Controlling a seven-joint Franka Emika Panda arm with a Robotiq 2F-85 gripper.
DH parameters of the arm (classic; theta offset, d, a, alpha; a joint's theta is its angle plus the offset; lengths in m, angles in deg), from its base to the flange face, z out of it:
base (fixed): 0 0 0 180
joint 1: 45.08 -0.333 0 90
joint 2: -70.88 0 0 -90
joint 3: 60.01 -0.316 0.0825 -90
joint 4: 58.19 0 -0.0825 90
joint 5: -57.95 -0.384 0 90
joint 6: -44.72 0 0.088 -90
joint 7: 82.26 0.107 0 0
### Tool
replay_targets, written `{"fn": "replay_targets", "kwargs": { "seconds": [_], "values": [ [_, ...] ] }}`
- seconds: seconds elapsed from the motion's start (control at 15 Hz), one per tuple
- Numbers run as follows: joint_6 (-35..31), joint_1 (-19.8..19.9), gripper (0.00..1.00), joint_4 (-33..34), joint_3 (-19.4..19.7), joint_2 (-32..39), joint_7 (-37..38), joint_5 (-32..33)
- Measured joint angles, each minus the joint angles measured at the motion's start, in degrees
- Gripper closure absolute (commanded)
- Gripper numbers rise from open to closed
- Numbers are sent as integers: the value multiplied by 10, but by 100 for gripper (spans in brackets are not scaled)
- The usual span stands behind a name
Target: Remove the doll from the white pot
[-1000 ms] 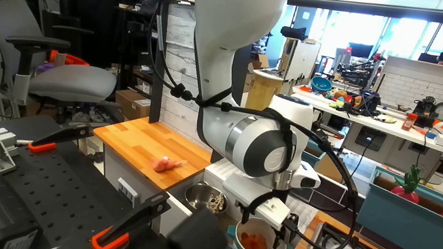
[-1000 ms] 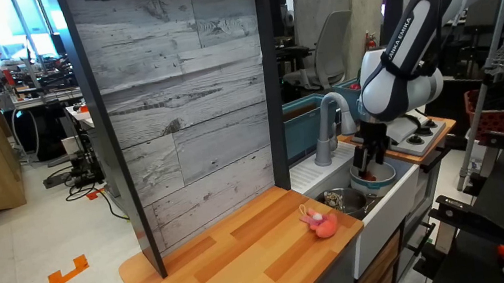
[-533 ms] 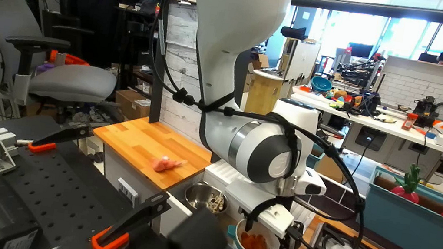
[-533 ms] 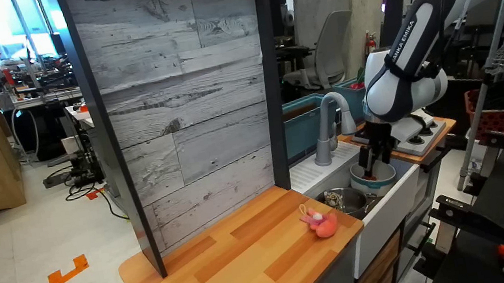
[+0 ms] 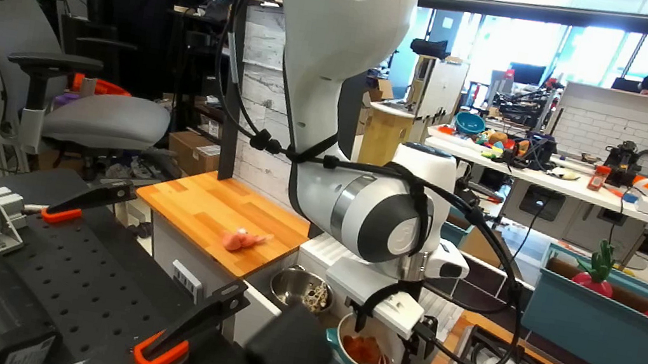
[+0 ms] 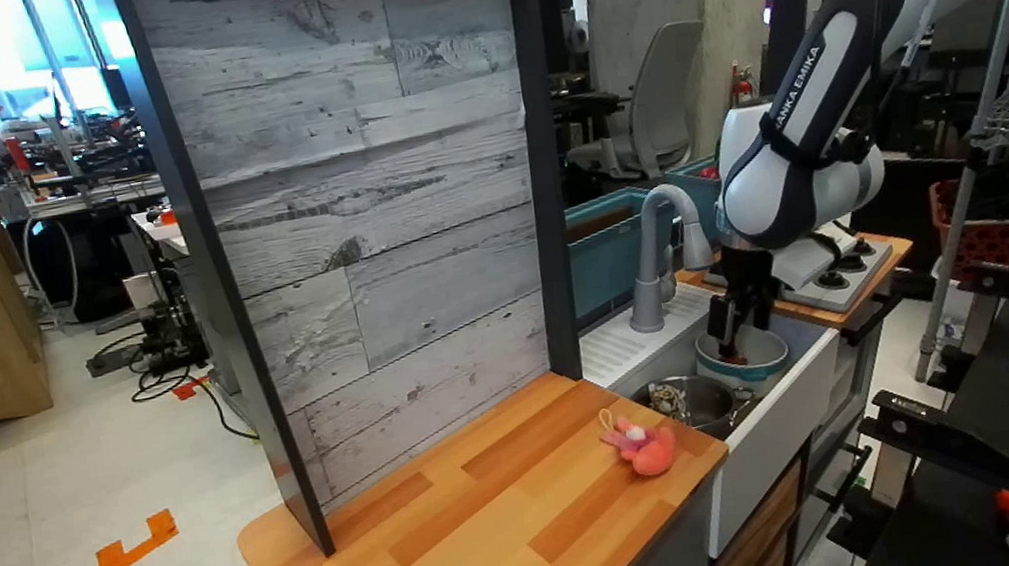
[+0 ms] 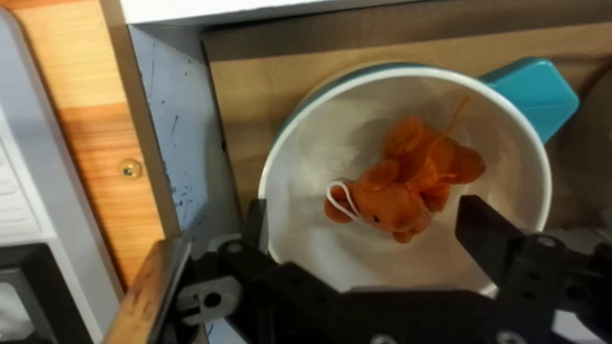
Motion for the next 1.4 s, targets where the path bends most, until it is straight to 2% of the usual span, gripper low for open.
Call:
{"fn": "replay_targets", "kwargs": {
  "seconds": [1.0, 1.4],
  "values": [
    [0, -47, 0, -10, 12, 2, -6, 3],
    [0, -49, 0, -15, 12, 1, -25, 4]
  ]
}}
